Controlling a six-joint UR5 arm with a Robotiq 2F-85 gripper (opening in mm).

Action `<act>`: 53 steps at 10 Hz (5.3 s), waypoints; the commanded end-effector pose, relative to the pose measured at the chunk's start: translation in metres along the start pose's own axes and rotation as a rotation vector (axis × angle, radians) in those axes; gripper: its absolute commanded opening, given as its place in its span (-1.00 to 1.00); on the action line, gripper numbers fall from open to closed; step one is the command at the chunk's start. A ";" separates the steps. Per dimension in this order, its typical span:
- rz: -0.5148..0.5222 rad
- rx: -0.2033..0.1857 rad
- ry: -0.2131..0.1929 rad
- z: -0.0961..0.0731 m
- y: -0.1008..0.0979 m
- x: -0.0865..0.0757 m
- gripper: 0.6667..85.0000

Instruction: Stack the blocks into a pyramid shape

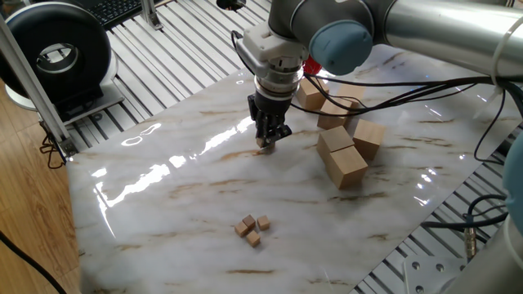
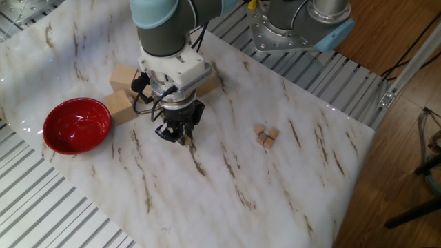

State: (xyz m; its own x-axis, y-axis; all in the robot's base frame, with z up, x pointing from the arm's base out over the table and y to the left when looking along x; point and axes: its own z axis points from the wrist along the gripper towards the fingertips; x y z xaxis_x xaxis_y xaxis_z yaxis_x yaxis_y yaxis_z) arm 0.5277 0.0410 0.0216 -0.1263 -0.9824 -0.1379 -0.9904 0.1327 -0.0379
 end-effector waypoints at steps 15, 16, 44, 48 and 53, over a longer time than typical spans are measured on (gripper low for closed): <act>-0.054 0.020 -0.054 0.003 -0.005 -0.009 -0.22; -0.052 0.014 -0.060 0.002 -0.004 -0.012 -0.20; -0.015 0.000 -0.056 0.006 -0.002 -0.022 -0.23; -0.002 -0.012 -0.057 0.007 0.005 -0.015 -0.27; -0.026 -0.005 -0.032 0.007 -0.001 -0.019 -0.26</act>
State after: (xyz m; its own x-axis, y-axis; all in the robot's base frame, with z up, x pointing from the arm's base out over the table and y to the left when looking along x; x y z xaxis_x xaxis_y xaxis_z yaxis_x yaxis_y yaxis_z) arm 0.5278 0.0559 0.0149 -0.0997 -0.9817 -0.1625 -0.9937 0.1066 -0.0344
